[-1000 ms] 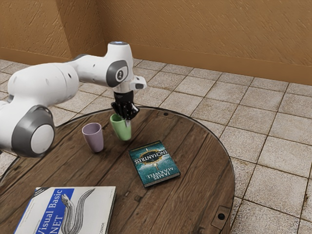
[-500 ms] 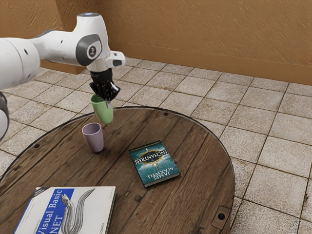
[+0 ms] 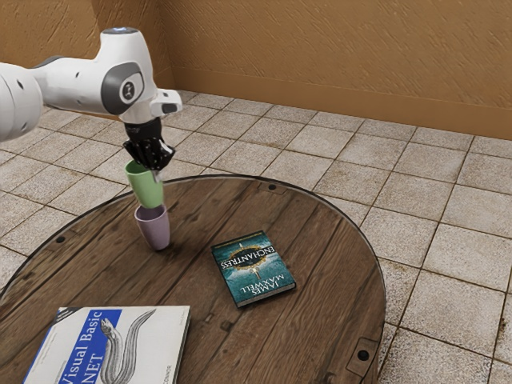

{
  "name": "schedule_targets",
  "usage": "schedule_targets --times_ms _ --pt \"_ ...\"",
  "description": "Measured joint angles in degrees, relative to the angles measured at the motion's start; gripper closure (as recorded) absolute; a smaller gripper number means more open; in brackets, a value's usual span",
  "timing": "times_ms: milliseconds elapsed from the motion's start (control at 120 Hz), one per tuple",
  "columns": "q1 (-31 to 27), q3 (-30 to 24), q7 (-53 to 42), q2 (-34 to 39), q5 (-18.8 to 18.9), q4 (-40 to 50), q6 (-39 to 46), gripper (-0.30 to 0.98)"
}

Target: Place the right cup onto the left cup

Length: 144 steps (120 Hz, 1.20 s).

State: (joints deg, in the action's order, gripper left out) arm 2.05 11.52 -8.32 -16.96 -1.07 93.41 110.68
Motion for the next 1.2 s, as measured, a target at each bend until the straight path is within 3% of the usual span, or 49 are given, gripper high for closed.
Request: schedule_targets --times_ms 1200 --pt "-0.41 0.43 0.54 -2.39 -0.12 2.93 4.44 0.79"
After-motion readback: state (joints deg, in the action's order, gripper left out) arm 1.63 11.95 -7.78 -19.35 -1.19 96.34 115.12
